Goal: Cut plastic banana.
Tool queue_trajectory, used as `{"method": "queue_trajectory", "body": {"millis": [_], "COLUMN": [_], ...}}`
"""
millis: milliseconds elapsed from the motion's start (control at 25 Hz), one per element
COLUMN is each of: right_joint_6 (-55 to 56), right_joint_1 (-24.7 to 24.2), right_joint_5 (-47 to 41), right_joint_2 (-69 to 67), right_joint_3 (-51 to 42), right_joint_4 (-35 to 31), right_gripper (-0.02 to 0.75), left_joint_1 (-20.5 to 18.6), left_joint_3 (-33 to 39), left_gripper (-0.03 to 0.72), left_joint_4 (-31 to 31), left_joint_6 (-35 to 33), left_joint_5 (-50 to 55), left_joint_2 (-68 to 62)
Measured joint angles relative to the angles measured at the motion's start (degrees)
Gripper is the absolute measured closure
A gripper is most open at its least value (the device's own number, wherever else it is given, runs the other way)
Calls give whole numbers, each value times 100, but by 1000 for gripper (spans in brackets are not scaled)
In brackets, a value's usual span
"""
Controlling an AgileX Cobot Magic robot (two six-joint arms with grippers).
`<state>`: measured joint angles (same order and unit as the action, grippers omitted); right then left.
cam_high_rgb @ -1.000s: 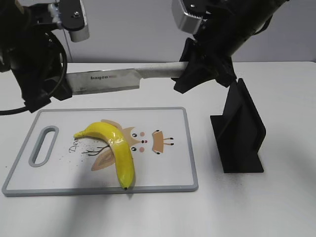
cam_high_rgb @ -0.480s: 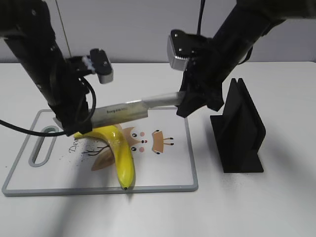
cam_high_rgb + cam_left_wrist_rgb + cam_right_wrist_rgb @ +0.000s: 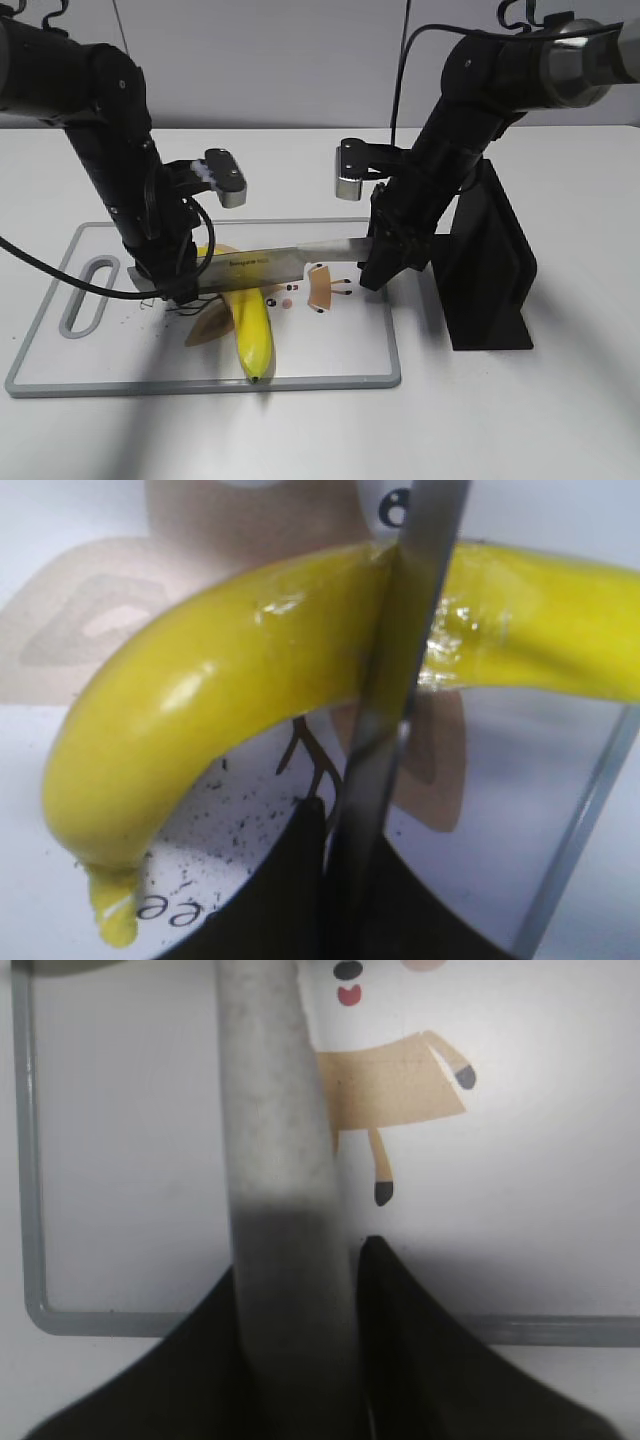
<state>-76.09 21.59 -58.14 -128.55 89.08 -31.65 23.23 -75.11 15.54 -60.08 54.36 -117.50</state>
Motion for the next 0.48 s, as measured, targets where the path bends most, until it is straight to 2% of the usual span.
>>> {"method": "queue_trajectory", "body": {"millis": [480], "right_joint_6": [157], "right_joint_1": [69], "right_joint_5": [138], "right_joint_2": [650], "right_joint_3": [-105], "right_joint_4": [306], "right_gripper": [503], "left_joint_1": [43], "left_joint_3": [149], "left_gripper": [685], "left_joint_4": [-193], "left_joint_6": [74], "left_joint_5": [-144], "left_joint_2": [557]}}
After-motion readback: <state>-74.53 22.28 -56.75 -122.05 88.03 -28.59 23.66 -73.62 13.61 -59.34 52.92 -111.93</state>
